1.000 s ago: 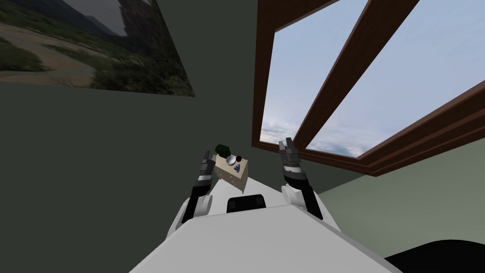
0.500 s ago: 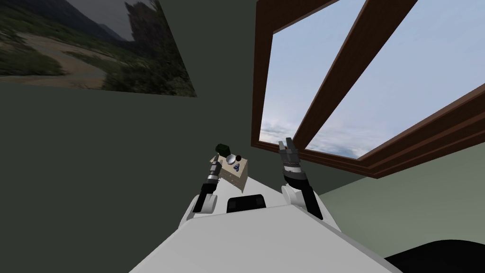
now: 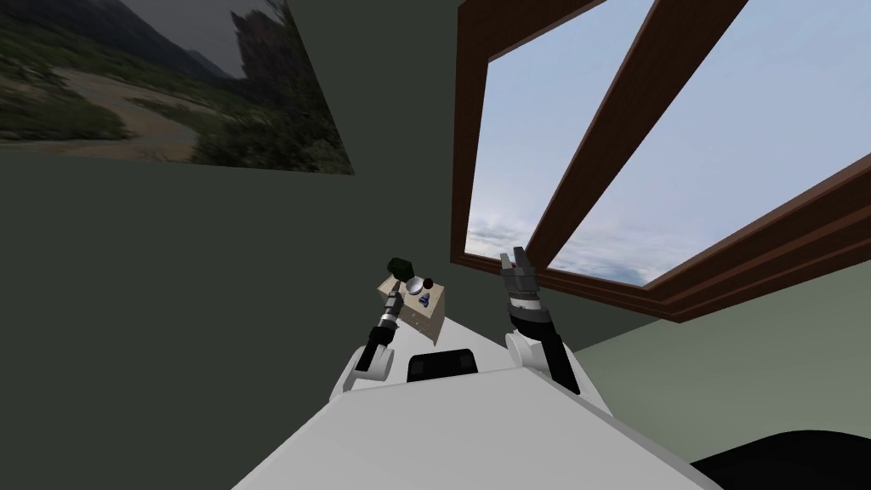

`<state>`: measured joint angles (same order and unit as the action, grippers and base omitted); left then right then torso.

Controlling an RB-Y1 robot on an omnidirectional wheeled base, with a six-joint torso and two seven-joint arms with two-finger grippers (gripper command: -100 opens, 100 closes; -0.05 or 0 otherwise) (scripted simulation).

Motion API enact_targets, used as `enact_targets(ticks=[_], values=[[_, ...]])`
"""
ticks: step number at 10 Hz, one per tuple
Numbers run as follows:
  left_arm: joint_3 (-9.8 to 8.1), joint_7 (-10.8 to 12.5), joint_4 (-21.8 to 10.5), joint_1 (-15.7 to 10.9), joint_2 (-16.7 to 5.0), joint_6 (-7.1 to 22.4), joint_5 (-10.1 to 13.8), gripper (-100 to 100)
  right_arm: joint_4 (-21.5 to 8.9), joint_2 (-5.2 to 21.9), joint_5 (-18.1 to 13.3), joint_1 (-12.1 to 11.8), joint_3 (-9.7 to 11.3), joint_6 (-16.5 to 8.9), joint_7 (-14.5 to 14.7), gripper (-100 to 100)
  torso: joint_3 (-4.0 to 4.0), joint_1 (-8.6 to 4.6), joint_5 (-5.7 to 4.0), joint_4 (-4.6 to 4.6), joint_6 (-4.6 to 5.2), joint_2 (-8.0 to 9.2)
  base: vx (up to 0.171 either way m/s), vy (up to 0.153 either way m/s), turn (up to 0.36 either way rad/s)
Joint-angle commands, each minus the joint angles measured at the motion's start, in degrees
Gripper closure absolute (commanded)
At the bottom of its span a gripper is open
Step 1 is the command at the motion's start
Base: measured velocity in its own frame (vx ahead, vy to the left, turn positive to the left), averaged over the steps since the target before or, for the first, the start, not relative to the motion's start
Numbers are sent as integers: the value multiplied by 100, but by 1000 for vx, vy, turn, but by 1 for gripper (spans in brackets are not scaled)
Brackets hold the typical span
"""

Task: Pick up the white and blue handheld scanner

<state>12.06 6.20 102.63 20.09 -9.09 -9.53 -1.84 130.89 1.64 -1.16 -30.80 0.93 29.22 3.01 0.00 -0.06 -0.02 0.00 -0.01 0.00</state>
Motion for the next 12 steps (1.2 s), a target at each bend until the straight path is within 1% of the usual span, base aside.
enact_targets(ticks=[1,4,7,8,10,11,12], values=[[88,-17,-277,-69,-8,86,17,-100,0,0,0,0,0,0,0,0,0,0,0,0,0,0,-2,-9,20],[277,-60,-816,-272,-13,473,61,-100,0,0,0,0,0,0,0,0,-2,1,0,0,1,-3,3,-12,26],[428,-108,-1286,-461,21,820,95,-100,0,0,0,0,0,0,0,0,-4,5,1,-1,1,-8,16,0,12],[428,-108,-1318,-461,21,820,95,-100,0,0,0,0,0,0,0,0,-5,7,1,-1,0,-9,17,4,2],[506,-143,-1612,-578,61,1024,112,-100,0,0,0,0,0,0,0,0,-5,8,1,-2,0,-10,23,6,1],[506,-143,-1626,-578,61,1024,112,-100,0,0,0,0,0,0,0,0,-6,9,2,-2,0,-11,17,7,-1],[539,-160,-1770,-633,87,1116,118,-100,0,0,0,0,0,0,0,0,-5,9,2,-1,0,-9,20,6,-3]])
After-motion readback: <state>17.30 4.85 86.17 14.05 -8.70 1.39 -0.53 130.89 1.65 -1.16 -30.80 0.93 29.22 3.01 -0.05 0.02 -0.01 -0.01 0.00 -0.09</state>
